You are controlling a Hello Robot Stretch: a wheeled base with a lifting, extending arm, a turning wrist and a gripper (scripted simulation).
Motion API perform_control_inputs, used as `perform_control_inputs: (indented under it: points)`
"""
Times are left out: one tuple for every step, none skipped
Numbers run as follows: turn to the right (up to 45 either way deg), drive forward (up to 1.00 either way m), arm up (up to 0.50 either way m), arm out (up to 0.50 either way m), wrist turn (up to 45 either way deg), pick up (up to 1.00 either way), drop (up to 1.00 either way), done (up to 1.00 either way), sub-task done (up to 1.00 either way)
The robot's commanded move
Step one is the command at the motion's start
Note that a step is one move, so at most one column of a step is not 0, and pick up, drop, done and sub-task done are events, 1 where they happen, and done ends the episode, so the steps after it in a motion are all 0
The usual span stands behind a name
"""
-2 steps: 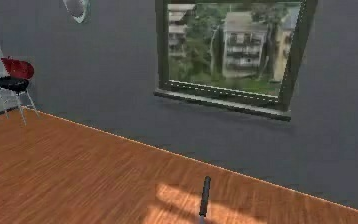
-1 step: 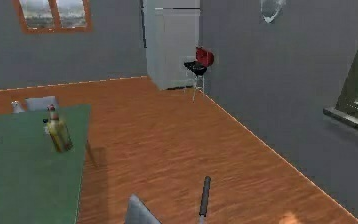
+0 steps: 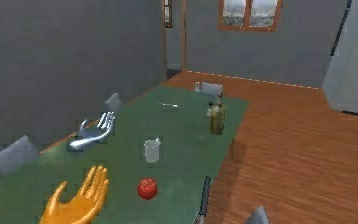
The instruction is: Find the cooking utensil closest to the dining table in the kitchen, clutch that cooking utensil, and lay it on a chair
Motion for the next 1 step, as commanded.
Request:
perform_control_inputs:
  points:
    - [-42.0,0.00,0.00,0.00,0.0,0.00,0.00,0.00,0.00]
